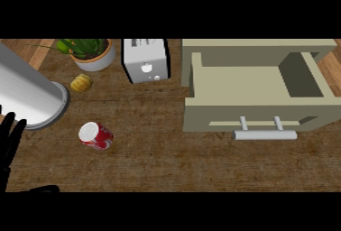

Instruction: Pick up the can, place it into the drawer and close the drawer

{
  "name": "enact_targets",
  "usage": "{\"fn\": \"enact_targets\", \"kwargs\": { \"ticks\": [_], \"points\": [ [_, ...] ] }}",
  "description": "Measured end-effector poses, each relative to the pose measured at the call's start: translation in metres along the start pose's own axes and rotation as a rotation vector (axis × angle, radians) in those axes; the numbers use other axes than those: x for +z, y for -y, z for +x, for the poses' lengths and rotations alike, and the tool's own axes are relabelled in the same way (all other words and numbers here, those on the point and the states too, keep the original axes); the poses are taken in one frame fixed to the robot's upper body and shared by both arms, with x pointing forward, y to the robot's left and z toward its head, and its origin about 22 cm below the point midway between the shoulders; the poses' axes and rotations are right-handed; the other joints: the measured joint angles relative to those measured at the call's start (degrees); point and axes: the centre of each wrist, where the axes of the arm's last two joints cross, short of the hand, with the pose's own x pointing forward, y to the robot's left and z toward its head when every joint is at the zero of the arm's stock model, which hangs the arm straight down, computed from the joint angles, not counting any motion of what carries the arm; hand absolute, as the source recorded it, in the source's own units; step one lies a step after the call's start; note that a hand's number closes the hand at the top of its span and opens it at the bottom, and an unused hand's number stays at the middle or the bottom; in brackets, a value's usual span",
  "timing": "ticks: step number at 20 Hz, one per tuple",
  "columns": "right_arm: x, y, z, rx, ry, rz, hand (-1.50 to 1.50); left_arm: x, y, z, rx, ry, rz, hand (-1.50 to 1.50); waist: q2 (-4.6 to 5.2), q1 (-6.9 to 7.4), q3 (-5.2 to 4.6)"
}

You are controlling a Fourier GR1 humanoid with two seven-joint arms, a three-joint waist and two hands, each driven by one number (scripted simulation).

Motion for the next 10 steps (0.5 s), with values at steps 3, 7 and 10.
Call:
{"fn": "enact_targets", "kwargs": {
  "ticks": [3, 7, 10],
  "points": [
    [0.005, 0.006, 0.003, -0.002, 0.001, 0.002, -1.50, -0.010, 0.005, -0.012, 0.022, -0.021, 0.001, -1.50, 0.00, -0.04, -0.02],
    [0.013, 0.015, 0.006, -0.011, 0.000, 0.005, -1.50, -0.028, 0.009, -0.022, 0.032, -0.038, 0.010, -1.50, 0.01, -0.12, -0.02],
    [0.013, 0.024, 0.007, -0.006, -0.010, 0.005, -1.50, -0.037, 0.011, -0.041, 0.030, -0.055, 0.020, -1.50, 0.02, -0.08, -0.02]
  ]
}}
